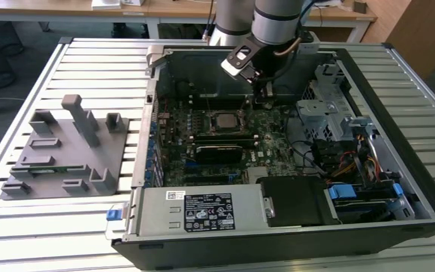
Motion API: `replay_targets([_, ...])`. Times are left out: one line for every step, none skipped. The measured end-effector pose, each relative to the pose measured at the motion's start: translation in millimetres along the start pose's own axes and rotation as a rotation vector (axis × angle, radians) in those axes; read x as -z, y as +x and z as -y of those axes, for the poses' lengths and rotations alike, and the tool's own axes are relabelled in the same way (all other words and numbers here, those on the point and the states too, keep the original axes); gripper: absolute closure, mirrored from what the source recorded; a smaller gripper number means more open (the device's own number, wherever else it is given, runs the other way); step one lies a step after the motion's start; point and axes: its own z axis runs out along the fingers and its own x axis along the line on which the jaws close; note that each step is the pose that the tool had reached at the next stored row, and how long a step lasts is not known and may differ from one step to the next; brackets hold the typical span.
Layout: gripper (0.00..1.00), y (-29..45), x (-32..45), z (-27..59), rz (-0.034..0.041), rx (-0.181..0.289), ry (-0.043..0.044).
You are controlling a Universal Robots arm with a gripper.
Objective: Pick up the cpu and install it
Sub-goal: 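Close the cpu cover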
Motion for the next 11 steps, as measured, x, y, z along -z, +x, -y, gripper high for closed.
replay_targets([0.89, 0.1, 0.0, 2.0, 0.0, 0.0, 0.0])
replay_targets([0.89, 0.1, 0.1, 4.1, 0.0001, 0.0, 0.0])
replay_targets([0.89, 0.2, 0.1, 6.1, 0.0001, 0.0, 0.0])
replay_targets([0.89, 0.3, 0.2, 8.1, 0.0001, 0.0, 0.0])
replay_targets([0.89, 0.4, 0.2, 10.0, 0.0, 0.0, 0.0])
replay_targets([0.89, 0.4, 0.2, 11.7, 0.0, 0.0, 0.0])
replay_targets([0.89, 0.5, 0.2, 13.4, 0.0001, 0.0, 0.0])
replay_targets([0.89, 0.6, 0.2, 15.2, 0.0, 0.0, 0.0])
replay_targets([0.89, 0.6, 0.3, 16.8, 0.0, 0.0, 0.0])
replay_targets([0.89, 0.7, 0.3, 18.1, 0.0001, 0.0, 0.0])
replay_targets([0.89, 0.7, 0.4, 19.4, 0.0002, 0.0, 0.0001])
